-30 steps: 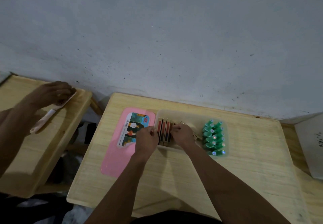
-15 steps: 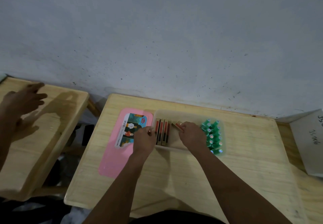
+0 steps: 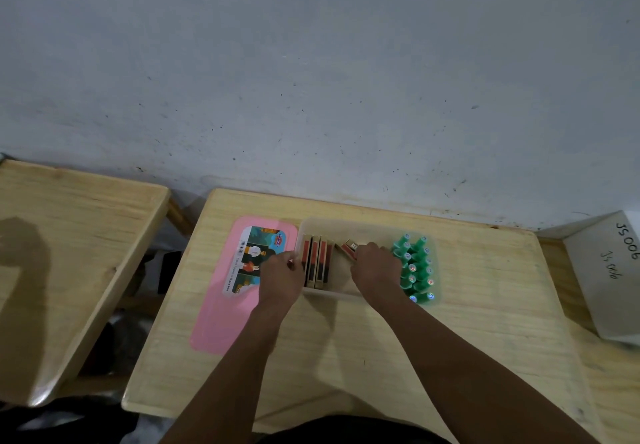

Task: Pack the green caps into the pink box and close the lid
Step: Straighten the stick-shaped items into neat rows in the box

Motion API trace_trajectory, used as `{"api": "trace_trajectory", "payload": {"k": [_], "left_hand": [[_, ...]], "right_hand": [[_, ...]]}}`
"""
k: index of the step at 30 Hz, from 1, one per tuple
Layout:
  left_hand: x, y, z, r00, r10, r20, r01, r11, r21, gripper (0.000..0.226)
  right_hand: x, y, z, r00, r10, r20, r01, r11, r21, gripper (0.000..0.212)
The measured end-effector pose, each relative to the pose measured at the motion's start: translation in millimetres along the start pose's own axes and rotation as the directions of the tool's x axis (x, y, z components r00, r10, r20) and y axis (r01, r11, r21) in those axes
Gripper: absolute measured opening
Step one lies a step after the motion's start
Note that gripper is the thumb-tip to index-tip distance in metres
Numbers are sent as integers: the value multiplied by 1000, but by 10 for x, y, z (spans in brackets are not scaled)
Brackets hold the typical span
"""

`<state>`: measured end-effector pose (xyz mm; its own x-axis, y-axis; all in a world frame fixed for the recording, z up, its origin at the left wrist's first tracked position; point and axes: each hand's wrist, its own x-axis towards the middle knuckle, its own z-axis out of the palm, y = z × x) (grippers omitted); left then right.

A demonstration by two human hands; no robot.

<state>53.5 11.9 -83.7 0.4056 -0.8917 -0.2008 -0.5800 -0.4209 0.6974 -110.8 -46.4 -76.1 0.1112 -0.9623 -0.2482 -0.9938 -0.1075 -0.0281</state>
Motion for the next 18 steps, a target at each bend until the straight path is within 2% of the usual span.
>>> {"api": "trace_trajectory", "payload": {"k": [7, 9, 12, 14, 18], "left_hand": [[15, -43, 6, 1000, 17, 5, -17, 1000, 21, 22], [22, -48, 8, 1000, 16, 1, -16, 1000, 26, 23], [22, -42, 13, 1000, 11, 7, -12, 1000, 23, 23], [19, -46, 15, 1000, 11, 13, -11, 1000, 20, 24], [6, -22, -3, 1000, 11, 7, -11, 1000, 5, 25]], "right_hand": [[-28, 6, -17, 996, 24, 83, -31, 996, 78, 23], [-19, -3, -41, 995, 49, 91, -66, 980, 186, 27], [15, -41, -56, 987, 93, 135, -142, 894, 426, 31], [8, -95, -30, 987, 58, 152, -127, 862, 491, 35], [-14, -210, 106, 962, -103, 253, -69, 803, 591, 27]]}}
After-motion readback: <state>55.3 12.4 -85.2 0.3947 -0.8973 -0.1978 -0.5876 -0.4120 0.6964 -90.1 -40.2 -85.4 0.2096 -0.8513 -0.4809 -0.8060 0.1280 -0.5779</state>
